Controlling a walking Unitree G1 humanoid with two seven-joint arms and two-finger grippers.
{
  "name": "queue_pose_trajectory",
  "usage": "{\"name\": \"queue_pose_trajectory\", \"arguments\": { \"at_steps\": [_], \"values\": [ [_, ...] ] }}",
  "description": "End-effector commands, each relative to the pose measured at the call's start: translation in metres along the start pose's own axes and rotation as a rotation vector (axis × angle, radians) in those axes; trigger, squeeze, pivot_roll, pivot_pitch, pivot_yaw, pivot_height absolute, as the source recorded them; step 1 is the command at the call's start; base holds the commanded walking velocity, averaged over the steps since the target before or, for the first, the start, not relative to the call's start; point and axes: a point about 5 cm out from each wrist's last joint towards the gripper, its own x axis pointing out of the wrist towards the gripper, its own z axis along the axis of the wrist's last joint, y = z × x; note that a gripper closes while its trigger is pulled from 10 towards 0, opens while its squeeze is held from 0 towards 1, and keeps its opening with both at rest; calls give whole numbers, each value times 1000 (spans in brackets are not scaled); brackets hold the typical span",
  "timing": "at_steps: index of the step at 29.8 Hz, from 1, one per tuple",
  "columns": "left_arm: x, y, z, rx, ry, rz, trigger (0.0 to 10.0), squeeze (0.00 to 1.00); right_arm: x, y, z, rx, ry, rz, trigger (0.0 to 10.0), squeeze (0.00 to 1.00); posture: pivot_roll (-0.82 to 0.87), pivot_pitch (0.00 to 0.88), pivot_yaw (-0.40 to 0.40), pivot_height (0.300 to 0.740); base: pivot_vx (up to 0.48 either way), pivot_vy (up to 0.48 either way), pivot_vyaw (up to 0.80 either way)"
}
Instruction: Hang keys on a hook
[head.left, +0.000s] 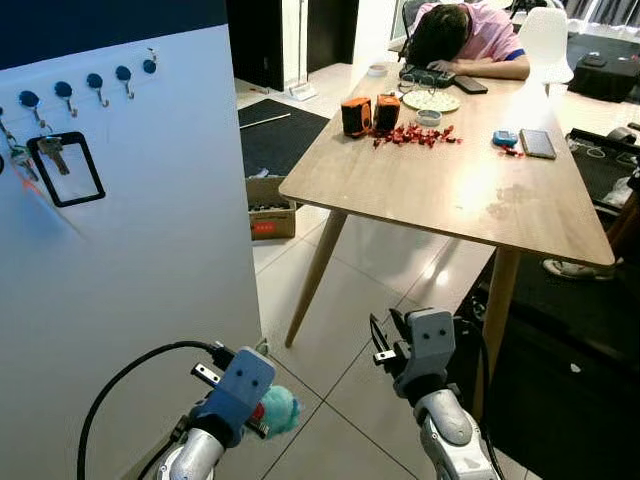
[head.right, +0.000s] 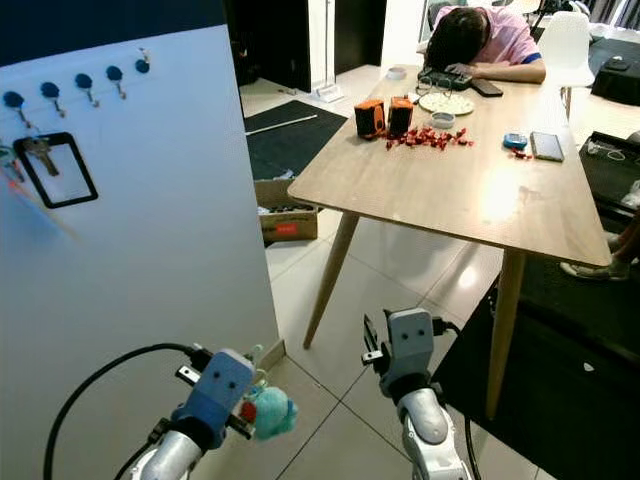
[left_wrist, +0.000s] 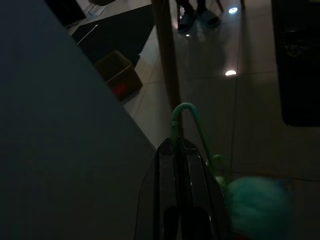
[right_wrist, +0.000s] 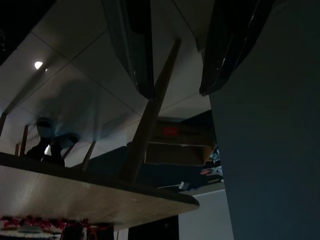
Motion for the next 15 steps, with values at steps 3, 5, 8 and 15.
{"name": "queue_pose_trajectory", "arguments": {
  "at_steps": [3, 5, 8, 15],
  "values": [
    [2, -1, 1, -8, -13, -26, 10000, 0, -12, -10, -4, -22, 12, -28, 10000, 0, 73, 169, 35, 740, 0, 0, 0],
    [3, -1, 2, -9, -20, -29, 10000, 0, -13, -12, -5, -25, 12, -35, 10000, 0, 73, 169, 35, 740, 0, 0, 0],
    [5, 1, 6, -16, -29, -24, 10000, 0, -12, -13, -3, -26, 8, -39, 10000, 0, 70, 169, 38, 740, 0, 0, 0],
    [6, 4, 8, -15, -34, 1, 10000, 0, -8, -10, 0, -31, -6, -28, 10000, 0, 79, 167, 31, 740, 0, 0, 0]
  ]
}}
